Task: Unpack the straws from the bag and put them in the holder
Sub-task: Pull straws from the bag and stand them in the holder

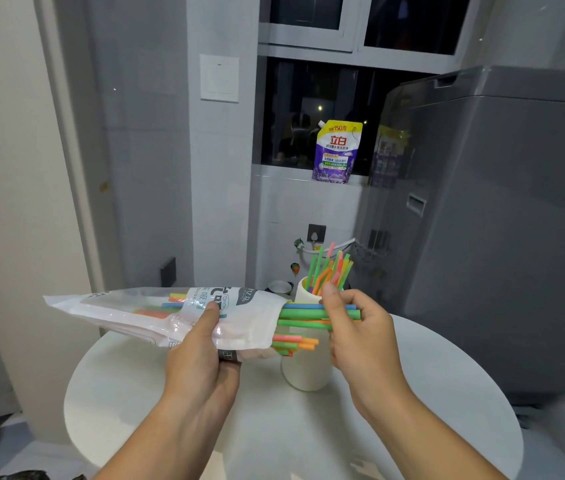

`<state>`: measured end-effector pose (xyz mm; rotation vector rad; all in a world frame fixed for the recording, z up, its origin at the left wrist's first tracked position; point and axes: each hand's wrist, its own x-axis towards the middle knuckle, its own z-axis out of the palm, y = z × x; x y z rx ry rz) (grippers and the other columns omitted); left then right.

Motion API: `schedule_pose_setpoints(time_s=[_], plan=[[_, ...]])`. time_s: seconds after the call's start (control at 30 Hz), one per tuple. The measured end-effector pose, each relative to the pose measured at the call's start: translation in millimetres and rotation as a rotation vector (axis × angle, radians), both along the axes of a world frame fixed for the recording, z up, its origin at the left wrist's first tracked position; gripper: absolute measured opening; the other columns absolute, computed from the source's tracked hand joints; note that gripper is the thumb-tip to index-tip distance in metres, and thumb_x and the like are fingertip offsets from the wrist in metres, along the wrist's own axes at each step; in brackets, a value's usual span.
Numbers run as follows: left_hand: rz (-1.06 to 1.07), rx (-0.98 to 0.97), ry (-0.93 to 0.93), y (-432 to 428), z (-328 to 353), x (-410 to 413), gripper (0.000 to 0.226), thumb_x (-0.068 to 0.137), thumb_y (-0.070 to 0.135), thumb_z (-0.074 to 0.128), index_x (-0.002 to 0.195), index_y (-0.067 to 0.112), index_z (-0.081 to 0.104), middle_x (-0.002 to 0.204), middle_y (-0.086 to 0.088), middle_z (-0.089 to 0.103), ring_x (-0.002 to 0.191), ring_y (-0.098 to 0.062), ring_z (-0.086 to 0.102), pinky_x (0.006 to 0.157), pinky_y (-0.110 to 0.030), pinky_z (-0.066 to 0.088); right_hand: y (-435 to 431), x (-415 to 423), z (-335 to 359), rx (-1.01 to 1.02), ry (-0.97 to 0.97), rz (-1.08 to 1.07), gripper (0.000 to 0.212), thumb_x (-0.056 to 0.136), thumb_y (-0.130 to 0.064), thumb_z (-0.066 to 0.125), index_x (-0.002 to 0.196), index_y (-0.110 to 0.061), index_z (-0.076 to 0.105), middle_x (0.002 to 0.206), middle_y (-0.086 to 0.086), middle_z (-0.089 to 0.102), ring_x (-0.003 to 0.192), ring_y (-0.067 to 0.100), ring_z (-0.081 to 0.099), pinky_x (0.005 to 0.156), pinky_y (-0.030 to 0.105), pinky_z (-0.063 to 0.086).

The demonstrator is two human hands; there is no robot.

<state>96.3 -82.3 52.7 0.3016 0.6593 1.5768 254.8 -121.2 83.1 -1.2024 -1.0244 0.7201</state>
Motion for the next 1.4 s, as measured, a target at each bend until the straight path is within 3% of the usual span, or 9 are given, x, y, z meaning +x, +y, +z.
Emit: schedule_pose_setpoints(time_s=[0.23,0.33,0.4,0.6,0.77,0.87,1.17,1.4], plan=[[-0.016,0.002,-0.031,-2.2,1.8,-0.2,0.039,0.101,0.013,0.062,0.140,0.015,0.060,0.132,-0.010,0.073,0.122,-0.030,0.069,0.109,-0.061,0.047,1.5,0.9,2.7,0.019,-0.153,-0.045,0.038,0.095,-0.034,0.065,0.061,-0.019,0.057,0.047,-0.010,0.049,0.044,0.006,0.043,0.054,0.025,0.034],[-0.011,-0.052,-0.058,-0.7,6.8,-4.5,0.037,0.102,0.012,0.061,0.139,0.012,0.059,0.129,-0.010,0.073,0.113,-0.025,0.073,0.086,-0.049,0.062,5.6,12.6,13.1,0.060,-0.197,-0.077,0.041,0.097,-0.029,0.063,0.060,-0.018,0.052,0.045,-0.010,0.041,0.044,0.010,0.036,0.051,0.026,0.030],[-0.010,-0.072,-0.078,2.0,9.8,-8.6,0.037,0.103,0.013,0.059,0.140,0.009,0.058,0.128,-0.010,0.073,0.105,-0.020,0.073,0.073,-0.043,0.063,7.8,24.4,24.5,0.091,-0.210,-0.079,0.041,0.097,-0.024,0.063,0.059,-0.015,0.050,0.043,-0.012,0.039,0.040,0.008,0.033,0.046,0.023,0.029],[0.004,-0.073,-0.123,8.6,10.6,-16.3,0.039,0.104,0.014,0.059,0.142,0.005,0.054,0.129,-0.013,0.072,0.105,-0.023,0.074,0.085,-0.053,0.061,12.9,64.2,57.8,0.083,-0.284,-0.022,0.043,0.097,-0.027,0.064,0.055,-0.022,0.053,0.041,-0.013,0.035,0.042,0.014,0.026,0.051,0.027,0.023],[0.022,-0.100,-0.194,12.1,12.5,-16.2,0.033,0.104,0.010,0.058,0.137,0.007,0.055,0.116,-0.010,0.074,0.085,-0.018,0.077,0.055,-0.035,0.064,7.4,80.7,83.0,0.070,-0.244,-0.001,0.044,0.099,-0.024,0.062,0.055,-0.020,0.054,0.044,-0.006,0.026,0.040,0.014,0.019,0.050,0.029,0.016],[0.004,-0.120,-0.208,11.1,11.1,-11.0,0.027,0.104,0.010,0.058,0.131,0.008,0.056,0.106,-0.009,0.074,0.067,-0.016,0.077,0.047,-0.032,0.060,7.8,78.3,79.2,0.050,-0.251,0.011,0.044,0.099,-0.025,0.061,0.056,-0.020,0.053,0.044,-0.006,0.027,0.041,0.015,0.019,0.049,0.029,0.016],[0.056,-0.161,-0.199,15.5,6.4,-18.2,0.036,0.105,0.009,0.056,0.141,0.008,0.055,0.127,-0.010,0.073,0.096,-0.020,0.074,0.048,-0.032,0.060,8.4,79.3,74.9,0.039,-0.205,-0.001,0.039,0.100,-0.022,0.060,0.064,-0.011,0.047,0.043,-0.006,0.025,0.038,0.015,0.019,0.044,0.023,0.018],[0.083,-0.195,-0.221,19.0,2.6,-21.2,0.035,0.104,0.007,0.057,0.140,0.007,0.055,0.129,-0.010,0.072,0.090,-0.019,0.073,0.045,-0.029,0.058,6.8,98.0,78.2,0.031,-0.198,-0.009,0.036,0.099,-0.021,0.061,0.068,-0.009,0.049,0.048,-0.004,0.023,0.039,0.014,0.017,0.044,0.022,0.016]])
